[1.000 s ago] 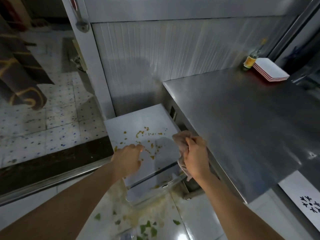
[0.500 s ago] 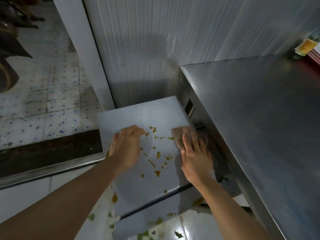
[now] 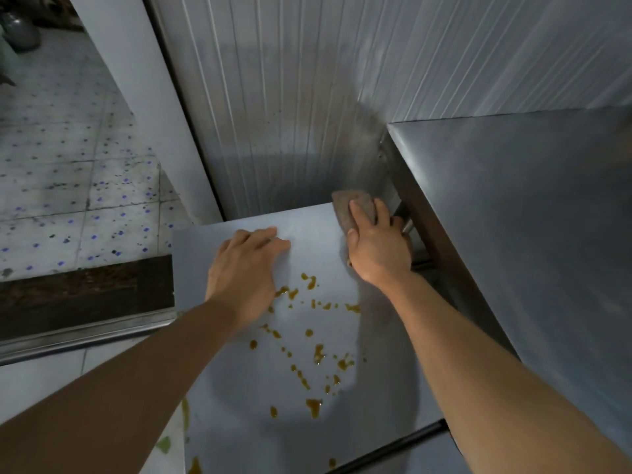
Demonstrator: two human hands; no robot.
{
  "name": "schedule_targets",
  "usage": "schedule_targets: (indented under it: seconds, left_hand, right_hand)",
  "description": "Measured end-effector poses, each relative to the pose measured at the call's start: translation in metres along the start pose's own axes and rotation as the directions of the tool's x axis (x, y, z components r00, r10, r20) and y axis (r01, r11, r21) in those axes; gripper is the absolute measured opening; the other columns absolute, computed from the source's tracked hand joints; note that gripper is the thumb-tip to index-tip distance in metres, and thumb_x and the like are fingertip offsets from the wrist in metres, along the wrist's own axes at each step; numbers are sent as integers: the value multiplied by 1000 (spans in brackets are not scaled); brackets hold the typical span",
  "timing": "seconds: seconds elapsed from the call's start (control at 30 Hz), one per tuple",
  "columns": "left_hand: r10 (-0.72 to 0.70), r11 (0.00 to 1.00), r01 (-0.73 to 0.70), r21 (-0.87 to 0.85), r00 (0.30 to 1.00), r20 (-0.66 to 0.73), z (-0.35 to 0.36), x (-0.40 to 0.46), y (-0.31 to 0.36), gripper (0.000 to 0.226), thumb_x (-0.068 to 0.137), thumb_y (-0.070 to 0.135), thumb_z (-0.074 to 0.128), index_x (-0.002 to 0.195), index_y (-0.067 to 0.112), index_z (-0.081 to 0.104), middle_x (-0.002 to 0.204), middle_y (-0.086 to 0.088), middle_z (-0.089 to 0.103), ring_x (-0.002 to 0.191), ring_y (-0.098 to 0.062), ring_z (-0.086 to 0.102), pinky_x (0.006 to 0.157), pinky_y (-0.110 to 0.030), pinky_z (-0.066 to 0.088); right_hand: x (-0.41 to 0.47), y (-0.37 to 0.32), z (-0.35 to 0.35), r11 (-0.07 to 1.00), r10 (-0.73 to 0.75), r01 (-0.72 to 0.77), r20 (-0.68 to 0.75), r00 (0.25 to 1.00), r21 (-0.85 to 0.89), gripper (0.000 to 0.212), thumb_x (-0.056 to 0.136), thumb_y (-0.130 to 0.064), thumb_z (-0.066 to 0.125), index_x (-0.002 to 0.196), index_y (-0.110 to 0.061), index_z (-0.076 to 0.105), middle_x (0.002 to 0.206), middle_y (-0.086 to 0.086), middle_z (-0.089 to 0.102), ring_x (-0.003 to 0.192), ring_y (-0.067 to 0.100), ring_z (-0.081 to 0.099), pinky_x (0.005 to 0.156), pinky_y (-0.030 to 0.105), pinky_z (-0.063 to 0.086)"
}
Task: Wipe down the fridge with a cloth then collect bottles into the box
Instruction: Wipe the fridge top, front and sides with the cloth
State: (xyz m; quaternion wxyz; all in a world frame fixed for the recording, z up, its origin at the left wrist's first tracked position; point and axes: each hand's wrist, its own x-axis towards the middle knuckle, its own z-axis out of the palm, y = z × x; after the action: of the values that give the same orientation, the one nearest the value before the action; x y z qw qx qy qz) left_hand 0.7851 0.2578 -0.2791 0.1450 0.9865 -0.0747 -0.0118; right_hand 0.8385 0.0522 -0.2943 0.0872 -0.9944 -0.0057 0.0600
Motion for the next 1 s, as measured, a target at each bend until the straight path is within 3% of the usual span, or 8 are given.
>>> schedule_targets:
  seconds: [0.13,0.27,0.47,0.6,0.67,0.77,0.9,1.0]
  left_hand:
    - [27,1000,-27,-9,999,21,-1,1,-5,62,86,3,47,140,32,39,152,8,29,135,-18,26,111,-33,22]
    - [40,999,-40,-32,999,4,-4,1,-5,61,86,2,46,139,31,41,151,8,31,134,-18,27,110,-32,24]
    - [107,989,-97,-112,990,90,-13,6,-20,58,86,-1,45,139,23,44,150,4,36,135,-20,32,112,-30,21]
    - [-26,989,31,-141,999,43,-25,-6,-39,48,86,-2,46,129,17,55,140,-4,50,128,-24,45,110,-38,34]
    - [-112,992,110,-63,993,-28,-32,-20,-52,44,84,1,49,122,21,59,129,-2,56,116,-26,52,100,-40,44]
    - [-63,997,64,35,998,-12,-35,-38,-69,42,80,2,56,117,20,62,123,-1,58,107,-25,53,94,-36,44]
    - [-40,995,39,-90,999,-6,-33,-46,-81,49,77,0,59,122,19,61,133,3,54,121,-21,47,103,-33,38]
    - [-11,980,15,-200,1000,20,-35,-53,-90,46,78,-3,55,120,15,62,130,-1,57,121,-22,50,102,-32,39]
  right_hand:
    - [35,-3,-4,997,-76,76,37,996,-9,45,100,-34,29,145,-33,26,155,1,15,129,36,29,101,49,34]
    - [38,-6,1,985,-171,169,-52,984,-41,40,97,-27,34,137,-27,38,143,2,34,129,33,32,108,48,29]
    - [-4,-48,11,963,-268,268,-6,963,16,50,101,-38,25,150,-30,21,158,-6,15,146,25,7,117,45,16]
    - [-6,-49,2,961,-278,278,-93,956,-7,44,98,-31,39,142,-27,38,149,-3,33,141,29,19,110,45,29]
    - [7,-36,-5,985,-169,167,-78,982,-37,53,92,-31,51,142,-23,35,147,3,32,140,33,19,114,49,24]
    - [23,-24,-6,994,-92,88,-62,994,-61,64,87,-29,56,144,-19,30,147,8,33,139,33,23,117,52,13]
    - [23,-57,7,955,-240,229,-37,970,-187,60,82,-27,59,137,-23,37,137,3,43,132,28,33,118,44,11]
    - [15,-102,17,932,-352,343,-65,934,-117,55,76,-23,60,130,-25,48,127,-2,53,123,22,41,118,39,10]
